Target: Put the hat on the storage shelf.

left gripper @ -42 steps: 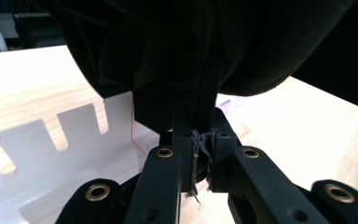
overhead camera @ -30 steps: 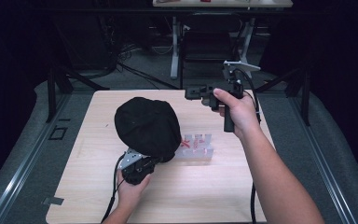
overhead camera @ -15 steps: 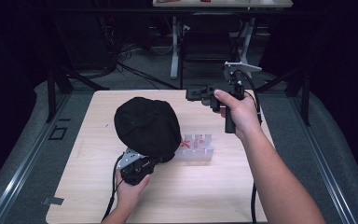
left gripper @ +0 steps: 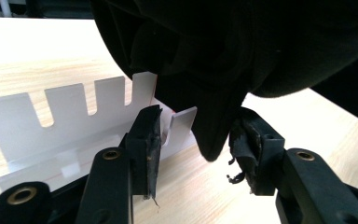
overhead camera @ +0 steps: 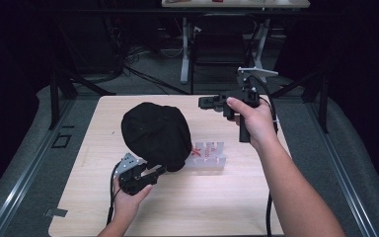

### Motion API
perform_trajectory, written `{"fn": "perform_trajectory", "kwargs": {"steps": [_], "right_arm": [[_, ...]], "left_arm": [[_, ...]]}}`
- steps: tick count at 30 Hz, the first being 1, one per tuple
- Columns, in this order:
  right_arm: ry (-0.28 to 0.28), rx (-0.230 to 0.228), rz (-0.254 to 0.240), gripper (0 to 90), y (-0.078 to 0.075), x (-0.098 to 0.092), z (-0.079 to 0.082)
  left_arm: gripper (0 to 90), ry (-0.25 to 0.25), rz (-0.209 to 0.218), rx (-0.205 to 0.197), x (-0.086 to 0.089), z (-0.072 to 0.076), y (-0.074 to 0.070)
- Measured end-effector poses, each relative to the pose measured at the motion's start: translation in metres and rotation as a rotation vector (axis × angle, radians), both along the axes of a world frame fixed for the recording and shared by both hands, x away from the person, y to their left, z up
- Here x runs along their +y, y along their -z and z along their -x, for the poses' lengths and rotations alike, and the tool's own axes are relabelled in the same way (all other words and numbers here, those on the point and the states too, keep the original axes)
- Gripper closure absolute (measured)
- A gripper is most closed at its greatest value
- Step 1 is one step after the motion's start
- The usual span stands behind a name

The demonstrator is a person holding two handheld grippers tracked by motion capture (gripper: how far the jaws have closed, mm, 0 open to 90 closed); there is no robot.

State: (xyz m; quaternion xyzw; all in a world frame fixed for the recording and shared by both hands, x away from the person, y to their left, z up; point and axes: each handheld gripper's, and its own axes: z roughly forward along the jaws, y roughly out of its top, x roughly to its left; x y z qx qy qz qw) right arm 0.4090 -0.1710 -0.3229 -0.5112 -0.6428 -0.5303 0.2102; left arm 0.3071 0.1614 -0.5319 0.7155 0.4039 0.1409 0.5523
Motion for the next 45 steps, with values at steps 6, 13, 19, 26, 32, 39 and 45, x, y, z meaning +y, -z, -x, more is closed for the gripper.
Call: {"fn": "perform_trajectory", "kwargs": {"steps": [6, 13, 19, 26, 32, 39, 45], "right_arm": [[0.007, -0.007, 0.026, 77.9, 0.001, -0.002, 0.002], [0.012, -0.019, 0.060, 77.5, 0.002, -0.003, 0.005], [0.039, -0.059, 0.121, 77.4, -0.001, -0.006, 0.011], [0.064, -0.096, 0.192, 77.4, 0.001, -0.011, 0.019], [0.083, -0.121, 0.258, 77.4, 0.008, -0.020, 0.033], [0.102, -0.136, 0.324, 76.4, 0.023, -0.035, 0.051], [0.130, -0.154, 0.422, 74.1, 0.043, -0.044, 0.066]], "left_arm": [[51.4, -0.004, -0.031, -0.005, 0.007, 0.005, -0.005], [51.5, -0.031, -0.044, -0.016, 0.025, 0.010, -0.011], [51.3, -0.085, -0.035, -0.003, 0.046, 0.009, -0.013], [50.6, -0.088, -0.038, 0.025, 0.059, 0.009, -0.013], [50.3, -0.087, -0.064, 0.037, 0.071, 0.014, -0.013], [48.6, -0.106, -0.082, 0.051, 0.084, 0.018, -0.012], [45.4, -0.132, -0.109, 0.052, 0.094, 0.021, -0.007]]}}
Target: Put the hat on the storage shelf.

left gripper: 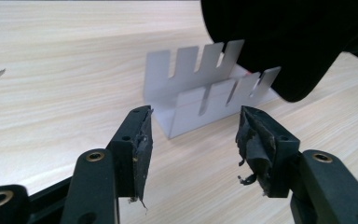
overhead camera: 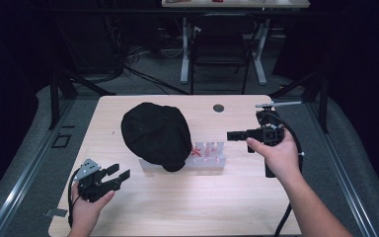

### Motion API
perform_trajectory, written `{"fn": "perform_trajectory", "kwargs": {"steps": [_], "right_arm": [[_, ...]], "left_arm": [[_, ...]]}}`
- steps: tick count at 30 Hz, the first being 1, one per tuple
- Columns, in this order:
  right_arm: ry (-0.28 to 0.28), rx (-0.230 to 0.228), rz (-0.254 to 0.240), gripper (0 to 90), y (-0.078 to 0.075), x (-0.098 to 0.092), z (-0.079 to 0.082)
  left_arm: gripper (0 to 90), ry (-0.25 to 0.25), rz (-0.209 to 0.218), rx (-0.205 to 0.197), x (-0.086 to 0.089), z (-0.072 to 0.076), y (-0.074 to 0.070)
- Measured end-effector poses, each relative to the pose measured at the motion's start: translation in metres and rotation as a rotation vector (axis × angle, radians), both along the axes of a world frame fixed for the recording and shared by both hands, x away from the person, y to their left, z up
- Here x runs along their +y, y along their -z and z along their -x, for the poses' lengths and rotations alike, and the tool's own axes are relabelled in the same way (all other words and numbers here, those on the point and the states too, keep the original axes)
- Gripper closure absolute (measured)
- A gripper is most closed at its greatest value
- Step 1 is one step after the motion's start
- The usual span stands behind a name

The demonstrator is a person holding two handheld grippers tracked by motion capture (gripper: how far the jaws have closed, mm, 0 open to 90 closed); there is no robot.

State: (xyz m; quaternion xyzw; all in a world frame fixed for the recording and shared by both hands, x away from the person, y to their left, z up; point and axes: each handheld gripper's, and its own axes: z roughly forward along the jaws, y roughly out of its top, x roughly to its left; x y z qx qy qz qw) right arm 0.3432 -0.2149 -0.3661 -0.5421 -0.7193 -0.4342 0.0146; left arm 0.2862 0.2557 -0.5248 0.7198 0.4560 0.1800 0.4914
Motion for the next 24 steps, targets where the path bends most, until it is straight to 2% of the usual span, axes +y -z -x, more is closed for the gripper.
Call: {"fn": "perform_trajectory", "kwargs": {"steps": [1, 4, 7, 8, 9, 10, 12, 14, 15, 16, 24], "right_arm": [[0.003, -0.001, 0.014, 73.2, 0.004, -0.002, 0.003], [0.012, -0.006, 0.036, 71.0, 0.012, -0.005, 0.009], [0.029, -0.027, 0.093, 68.2, 0.024, -0.009, 0.019], [0.038, -0.050, 0.120, 64.6, 0.033, -0.012, 0.026], [0.038, -0.050, 0.120, 64.6, 0.033, -0.012, 0.026], [0.045, -0.066, 0.150, 60.7, 0.043, -0.013, 0.032], [0.048, -0.072, 0.160, 59.5, 0.046, -0.013, 0.034], [0.070, -0.102, 0.219, 56.0, 0.062, -0.014, 0.043], [0.070, -0.102, 0.219, 56.0, 0.062, -0.014, 0.043], [0.084, -0.116, 0.234, 53.9, 0.072, -0.015, 0.048], [0.119, -0.151, 0.330, 52.6, 0.103, -0.020, 0.064]], "left_arm": [[45.0, -0.005, -0.018, 0.001, 0.002, 0.001, 0.002], [44.7, -0.009, -0.037, 0.002, 0.004, 0.001, 0.005], [44.5, -0.016, -0.044, 0.013, 0.005, 0.002, 0.009], [44.4, -0.014, -0.041, 0.017, 0.005, 0.002, 0.011], [44.4, -0.014, -0.041, 0.017, 0.005, 0.002, 0.011], [44.3, -0.015, -0.044, 0.015, 0.005, 0.001, 0.011], [44.2, -0.012, -0.045, 0.018, 0.006, 0.001, 0.011], [44.1, -0.010, -0.049, 0.022, 0.005, 0.001, 0.013], [44.2, -0.010, -0.049, 0.022, 0.005, 0.001, 0.013], [44.1, -0.009, -0.064, 0.024, 0.005, 0.001, 0.015], [44.2, 0.000, -0.087, 0.041, 0.005, -0.001, 0.021]]}}
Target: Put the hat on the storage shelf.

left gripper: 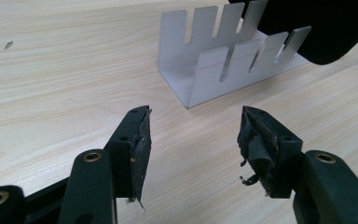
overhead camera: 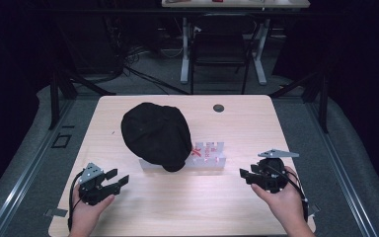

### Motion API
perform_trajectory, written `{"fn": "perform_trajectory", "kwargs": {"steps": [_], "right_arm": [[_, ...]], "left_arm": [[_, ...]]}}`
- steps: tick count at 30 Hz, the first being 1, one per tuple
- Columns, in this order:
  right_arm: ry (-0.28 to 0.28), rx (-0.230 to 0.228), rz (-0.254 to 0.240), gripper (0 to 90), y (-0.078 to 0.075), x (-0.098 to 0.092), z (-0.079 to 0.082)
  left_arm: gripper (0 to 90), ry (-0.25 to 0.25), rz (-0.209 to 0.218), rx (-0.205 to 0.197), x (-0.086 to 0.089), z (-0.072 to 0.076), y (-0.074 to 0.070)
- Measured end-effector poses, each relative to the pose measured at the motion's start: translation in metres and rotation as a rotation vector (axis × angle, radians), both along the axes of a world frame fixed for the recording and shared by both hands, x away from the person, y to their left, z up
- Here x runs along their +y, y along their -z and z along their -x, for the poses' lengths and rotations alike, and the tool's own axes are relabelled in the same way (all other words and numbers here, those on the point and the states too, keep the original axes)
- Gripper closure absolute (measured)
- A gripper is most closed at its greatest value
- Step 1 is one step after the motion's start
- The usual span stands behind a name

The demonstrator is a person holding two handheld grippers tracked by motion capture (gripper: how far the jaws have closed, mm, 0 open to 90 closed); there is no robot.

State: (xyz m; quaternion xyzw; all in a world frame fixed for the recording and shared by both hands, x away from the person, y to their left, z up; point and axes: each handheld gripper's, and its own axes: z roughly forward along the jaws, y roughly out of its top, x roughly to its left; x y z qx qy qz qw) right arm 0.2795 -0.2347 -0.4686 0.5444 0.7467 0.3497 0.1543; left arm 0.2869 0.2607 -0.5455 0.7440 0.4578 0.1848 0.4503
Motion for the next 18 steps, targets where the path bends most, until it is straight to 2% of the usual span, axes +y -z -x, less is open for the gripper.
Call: {"fn": "perform_trajectory", "kwargs": {"steps": [4, 5, 7, 9, 10, 16, 18], "right_arm": [[0.038, -0.021, 0.037, 51.6, 0.021, -0.006, 0.012], [0.038, -0.021, 0.037, 51.6, 0.021, -0.006, 0.012], [0.068, -0.037, 0.039, 51.6, 0.033, -0.012, 0.018], [0.073, -0.035, 0.041, 51.6, 0.035, -0.013, 0.020], [0.078, -0.040, 0.034, 51.6, 0.044, -0.017, 0.023], [0.106, -0.063, 0.026, 53.2, 0.058, -0.025, 0.030], [0.110, -0.091, 0.041, 53.5, 0.066, -0.030, 0.032]], "left_arm": [[44.2, 0.004, -0.009, 0.002, 0.000, 0.000, 0.001], [44.2, 0.004, -0.010, 0.003, 0.000, -0.001, 0.002], [44.2, 0.005, -0.014, 0.006, -0.001, -0.001, 0.003], [44.2, 0.007, -0.019, 0.009, 0.000, -0.001, 0.003], [44.3, 0.010, -0.028, 0.011, 0.000, -0.002, 0.005], [44.4, 0.007, -0.027, 0.017, 0.000, -0.003, 0.008], [44.5, 0.007, -0.030, 0.018, 0.000, -0.004, 0.010]]}}
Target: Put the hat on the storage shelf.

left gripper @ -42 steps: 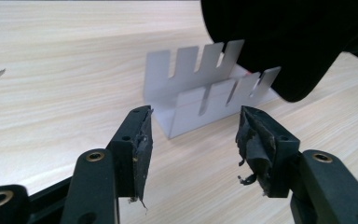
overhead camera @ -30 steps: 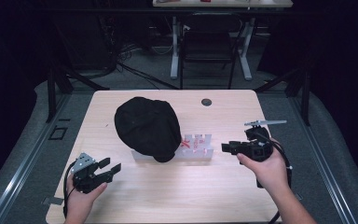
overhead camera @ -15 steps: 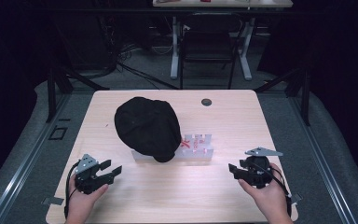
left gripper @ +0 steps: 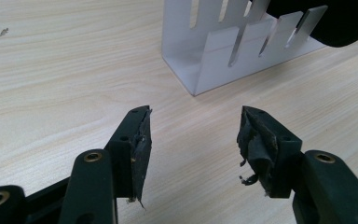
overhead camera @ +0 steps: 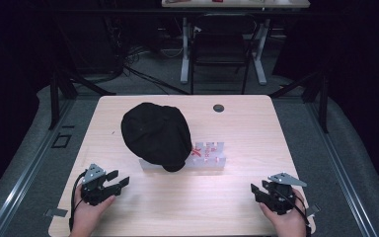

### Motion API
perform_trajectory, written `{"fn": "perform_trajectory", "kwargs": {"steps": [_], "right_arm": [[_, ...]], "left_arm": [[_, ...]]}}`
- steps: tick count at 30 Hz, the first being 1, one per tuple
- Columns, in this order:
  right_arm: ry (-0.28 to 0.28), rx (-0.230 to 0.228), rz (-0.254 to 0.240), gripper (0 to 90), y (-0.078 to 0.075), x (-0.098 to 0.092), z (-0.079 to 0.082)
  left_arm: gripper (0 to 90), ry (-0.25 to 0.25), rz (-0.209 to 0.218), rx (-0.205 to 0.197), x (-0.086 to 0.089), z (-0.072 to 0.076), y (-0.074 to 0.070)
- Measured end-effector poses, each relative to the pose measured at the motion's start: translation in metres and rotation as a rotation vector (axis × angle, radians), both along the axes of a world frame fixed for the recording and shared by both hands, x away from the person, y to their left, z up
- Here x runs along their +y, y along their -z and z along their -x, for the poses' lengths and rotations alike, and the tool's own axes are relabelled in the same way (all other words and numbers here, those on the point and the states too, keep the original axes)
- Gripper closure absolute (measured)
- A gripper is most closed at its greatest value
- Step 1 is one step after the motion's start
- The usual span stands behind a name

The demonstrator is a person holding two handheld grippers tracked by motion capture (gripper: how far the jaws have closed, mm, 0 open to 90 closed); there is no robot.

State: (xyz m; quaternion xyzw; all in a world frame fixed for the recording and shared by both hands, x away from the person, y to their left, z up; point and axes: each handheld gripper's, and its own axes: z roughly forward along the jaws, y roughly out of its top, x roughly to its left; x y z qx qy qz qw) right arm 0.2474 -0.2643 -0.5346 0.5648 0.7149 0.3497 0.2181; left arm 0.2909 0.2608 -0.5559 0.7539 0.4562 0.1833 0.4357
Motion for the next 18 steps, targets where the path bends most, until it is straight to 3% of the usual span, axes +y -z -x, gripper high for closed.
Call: {"fn": "perform_trajectory", "kwargs": {"steps": [4, 8, 12, 18], "right_arm": [[-0.004, -0.022, -0.002, 55.0, 0.006, -0.003, 0.002], [-0.015, 0.015, -0.018, 58.5, 0.016, -0.006, 0.001], [-0.020, 0.018, -0.013, 59.8, 0.018, -0.006, 0.001], [-0.023, -0.011, -0.018, 58.1, 0.026, -0.004, 0.000]], "left_arm": [[44.5, 0.003, -0.002, 0.013, 0.000, -0.001, 0.002], [44.6, 0.003, 0.002, 0.014, -0.001, -0.002, 0.005], [44.7, 0.008, -0.004, 0.016, -0.002, -0.002, 0.006], [44.8, 0.018, -0.012, 0.019, -0.005, -0.003, 0.009]]}}
